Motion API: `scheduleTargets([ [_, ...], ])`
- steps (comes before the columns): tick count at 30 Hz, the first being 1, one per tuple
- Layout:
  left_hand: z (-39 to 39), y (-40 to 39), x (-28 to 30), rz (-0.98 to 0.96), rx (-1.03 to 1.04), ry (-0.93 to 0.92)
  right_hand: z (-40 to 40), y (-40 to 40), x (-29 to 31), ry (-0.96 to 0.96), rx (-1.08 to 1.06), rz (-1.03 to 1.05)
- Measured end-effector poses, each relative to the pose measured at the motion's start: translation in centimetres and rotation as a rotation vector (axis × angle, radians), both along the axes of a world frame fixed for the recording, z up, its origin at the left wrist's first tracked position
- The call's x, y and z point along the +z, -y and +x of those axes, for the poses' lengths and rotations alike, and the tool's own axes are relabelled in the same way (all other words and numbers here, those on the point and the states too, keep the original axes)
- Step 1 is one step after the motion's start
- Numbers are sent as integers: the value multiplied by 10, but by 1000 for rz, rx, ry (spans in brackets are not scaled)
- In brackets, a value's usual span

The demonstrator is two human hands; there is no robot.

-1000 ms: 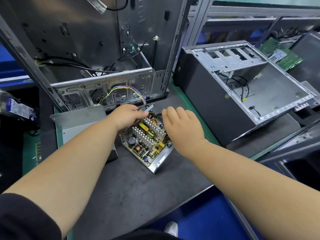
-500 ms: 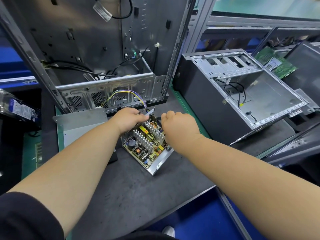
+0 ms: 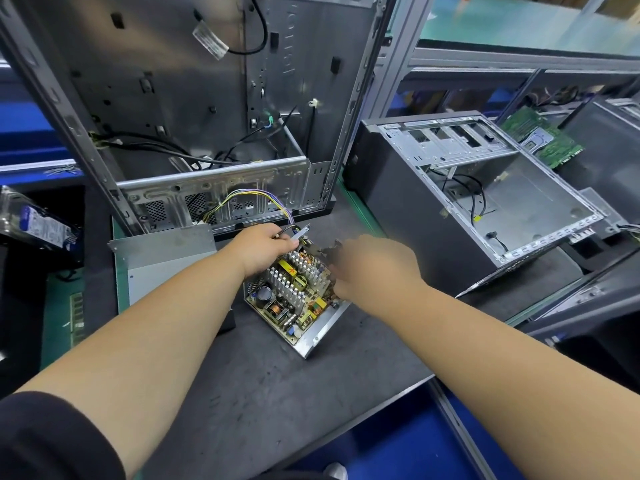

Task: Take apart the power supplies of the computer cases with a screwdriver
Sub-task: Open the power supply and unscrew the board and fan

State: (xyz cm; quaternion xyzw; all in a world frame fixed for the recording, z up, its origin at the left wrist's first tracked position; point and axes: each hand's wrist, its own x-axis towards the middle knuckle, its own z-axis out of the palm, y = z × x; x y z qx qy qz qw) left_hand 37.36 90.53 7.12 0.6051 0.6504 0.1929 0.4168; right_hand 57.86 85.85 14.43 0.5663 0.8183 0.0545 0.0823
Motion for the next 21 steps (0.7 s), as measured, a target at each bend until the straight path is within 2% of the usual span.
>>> scheduleTargets([
  [2, -1, -2, 0, -25, -10, 16, 9, 3, 4, -126, -83, -16],
  [4, -3, -3, -1, -43, -2, 30, 19, 1, 9, -241, -212, -119],
  [7, -4, -4, 0, -70, 66, 154, 34, -6, 17, -563, -425, -370],
  [10, -3, -4, 6, -49, 107, 213, 44, -18, 24, -792, -548, -425],
  [15, -2, -4, 14, -65, 136, 215, 48, -51, -2, -723, -635, -429],
  [21, 2, -8, 14, -138, 172, 270, 47, -76, -54, -536, -586, -391],
])
